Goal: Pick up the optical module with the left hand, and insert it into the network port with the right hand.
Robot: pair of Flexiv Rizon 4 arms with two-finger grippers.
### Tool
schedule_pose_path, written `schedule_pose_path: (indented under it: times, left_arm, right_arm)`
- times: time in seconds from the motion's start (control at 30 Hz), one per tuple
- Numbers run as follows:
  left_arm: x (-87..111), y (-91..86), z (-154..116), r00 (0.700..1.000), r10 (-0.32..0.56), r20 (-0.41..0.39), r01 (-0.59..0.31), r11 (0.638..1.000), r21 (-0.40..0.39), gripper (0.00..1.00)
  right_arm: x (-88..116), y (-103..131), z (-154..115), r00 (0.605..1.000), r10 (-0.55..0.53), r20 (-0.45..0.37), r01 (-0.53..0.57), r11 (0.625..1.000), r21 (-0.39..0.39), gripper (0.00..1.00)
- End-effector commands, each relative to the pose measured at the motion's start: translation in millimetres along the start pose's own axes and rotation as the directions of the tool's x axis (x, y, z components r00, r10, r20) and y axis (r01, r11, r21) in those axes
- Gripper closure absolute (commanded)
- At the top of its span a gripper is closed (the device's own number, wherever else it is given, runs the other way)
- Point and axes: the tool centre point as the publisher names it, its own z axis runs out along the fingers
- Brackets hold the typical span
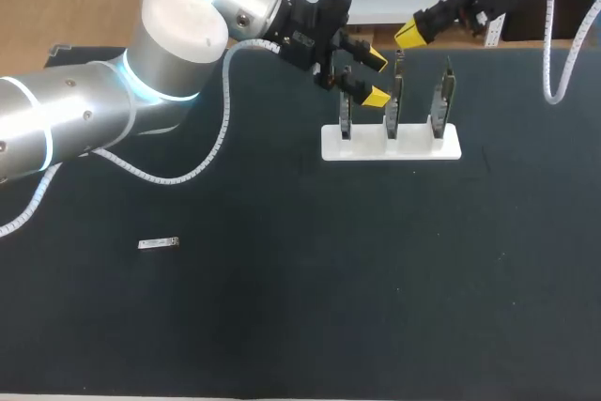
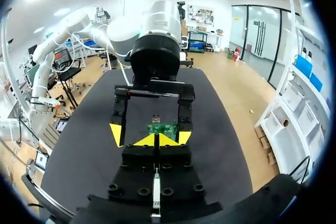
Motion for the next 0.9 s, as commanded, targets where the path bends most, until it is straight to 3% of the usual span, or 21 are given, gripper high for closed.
schedule_pose_path:
  times: [0.03,0.9]
  left_arm:
    - [-0.7,2.5,0,1.000,-0.001,-0.004,0.001,1.000,0.005,0.00]
    - [-0.7,2.5,0,1.000,-0.001,-0.004,0.001,1.000,0.005,0.00]
  right_arm:
    - [1,-4,3,1.000,0.004,-0.005,-0.004,1.000,-0.010,1.00]
    - [23,-5,19,0.997,0.069,-0.041,-0.071,0.997,-0.041,1.00]
